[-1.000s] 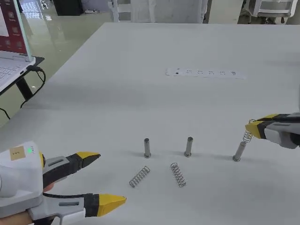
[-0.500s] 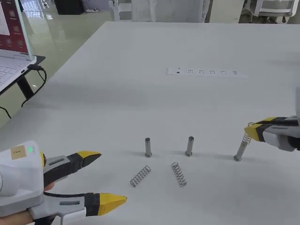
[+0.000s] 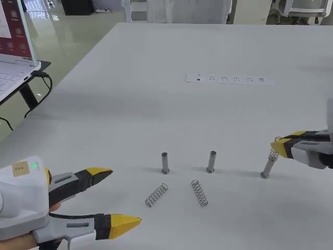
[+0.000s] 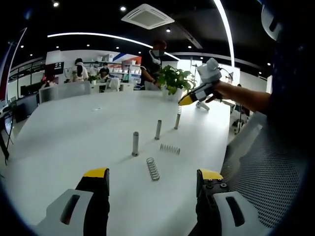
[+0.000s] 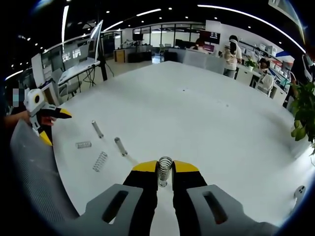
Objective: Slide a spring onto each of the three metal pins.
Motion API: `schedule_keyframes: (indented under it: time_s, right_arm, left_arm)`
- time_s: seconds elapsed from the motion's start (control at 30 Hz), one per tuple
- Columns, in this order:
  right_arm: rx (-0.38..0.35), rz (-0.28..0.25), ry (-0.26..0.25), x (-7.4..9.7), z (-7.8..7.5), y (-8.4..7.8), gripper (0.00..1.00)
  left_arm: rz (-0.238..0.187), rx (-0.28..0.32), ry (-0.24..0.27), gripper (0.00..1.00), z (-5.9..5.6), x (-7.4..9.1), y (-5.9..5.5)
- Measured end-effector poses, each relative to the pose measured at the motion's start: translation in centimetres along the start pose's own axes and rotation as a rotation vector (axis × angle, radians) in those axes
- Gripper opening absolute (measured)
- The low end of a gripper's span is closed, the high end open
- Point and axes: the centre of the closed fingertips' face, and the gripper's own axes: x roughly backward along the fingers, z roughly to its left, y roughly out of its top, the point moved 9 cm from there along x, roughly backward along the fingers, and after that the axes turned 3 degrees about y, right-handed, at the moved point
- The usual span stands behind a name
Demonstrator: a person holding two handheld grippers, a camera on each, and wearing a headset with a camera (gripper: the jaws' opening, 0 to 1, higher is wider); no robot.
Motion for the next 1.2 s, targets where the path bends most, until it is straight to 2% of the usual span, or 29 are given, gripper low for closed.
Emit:
schedule_keyframes:
  time_s: [0.77,1.07,1.2]
  right_arm:
    - [-0.017,-0.003,0.011,-1.5,-0.6,-2.3,0.08]
    - [-0.012,-0.027,0.015,-2.4,-0.8,-3.7,0.08]
    - [-0.006,-0.016,0.019,-3.1,-0.6,-4.3,0.08]
  left_arm:
    - [0.006,-0.001,0.002,0.68,-0.1,0.0,0.1]
    - [0.008,-0.002,0.000,0.67,0.1,0.1,0.1]
    - [0.010,-0.004,-0.002,0.67,0.1,0.0,0.2]
